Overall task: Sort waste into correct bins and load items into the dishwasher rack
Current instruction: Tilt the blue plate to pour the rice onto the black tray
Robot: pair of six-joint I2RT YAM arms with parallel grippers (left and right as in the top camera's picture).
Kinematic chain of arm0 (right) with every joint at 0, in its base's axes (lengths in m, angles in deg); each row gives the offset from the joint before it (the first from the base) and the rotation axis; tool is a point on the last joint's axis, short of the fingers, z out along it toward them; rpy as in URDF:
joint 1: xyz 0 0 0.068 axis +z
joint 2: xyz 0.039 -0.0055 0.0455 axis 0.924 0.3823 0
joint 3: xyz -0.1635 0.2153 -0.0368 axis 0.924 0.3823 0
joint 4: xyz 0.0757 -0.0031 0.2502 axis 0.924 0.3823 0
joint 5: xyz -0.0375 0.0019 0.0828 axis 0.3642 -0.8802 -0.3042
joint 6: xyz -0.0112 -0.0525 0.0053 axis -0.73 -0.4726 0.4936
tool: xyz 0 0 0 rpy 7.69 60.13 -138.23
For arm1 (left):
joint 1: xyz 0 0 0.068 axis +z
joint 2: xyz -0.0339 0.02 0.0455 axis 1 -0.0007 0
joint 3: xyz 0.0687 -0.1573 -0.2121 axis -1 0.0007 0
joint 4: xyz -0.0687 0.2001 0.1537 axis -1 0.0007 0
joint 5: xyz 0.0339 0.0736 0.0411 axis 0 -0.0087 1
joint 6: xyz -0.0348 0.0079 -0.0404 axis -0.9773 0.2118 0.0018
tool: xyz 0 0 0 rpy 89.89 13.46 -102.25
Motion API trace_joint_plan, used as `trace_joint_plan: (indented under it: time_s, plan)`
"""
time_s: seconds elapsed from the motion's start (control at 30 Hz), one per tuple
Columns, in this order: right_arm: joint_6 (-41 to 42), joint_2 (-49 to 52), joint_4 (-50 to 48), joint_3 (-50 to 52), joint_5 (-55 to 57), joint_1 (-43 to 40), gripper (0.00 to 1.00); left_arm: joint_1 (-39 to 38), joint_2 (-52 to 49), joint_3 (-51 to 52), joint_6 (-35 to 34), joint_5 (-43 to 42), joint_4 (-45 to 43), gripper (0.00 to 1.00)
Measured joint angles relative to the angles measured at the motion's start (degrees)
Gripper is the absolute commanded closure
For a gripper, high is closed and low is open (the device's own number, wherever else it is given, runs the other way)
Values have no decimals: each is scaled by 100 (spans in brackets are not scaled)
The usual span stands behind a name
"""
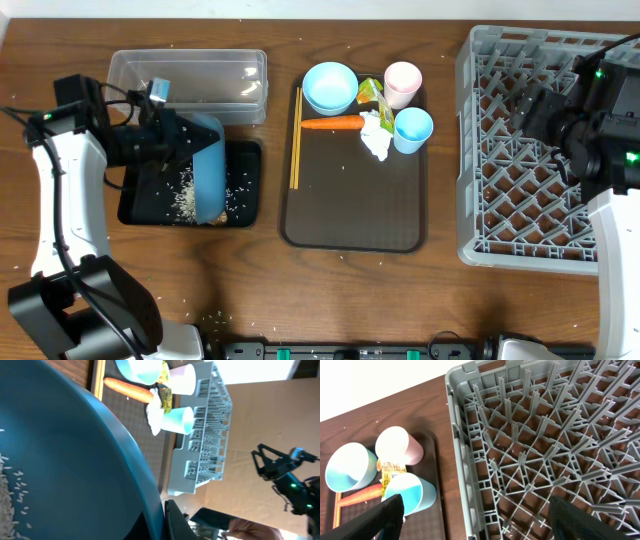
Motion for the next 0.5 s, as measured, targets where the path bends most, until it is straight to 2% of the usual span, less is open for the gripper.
trace_joint_plan:
  time_s: [0.5]
  plan:
    - [-2,0,2,0,0,0,15,774,0,184,223,-962,-68,94]
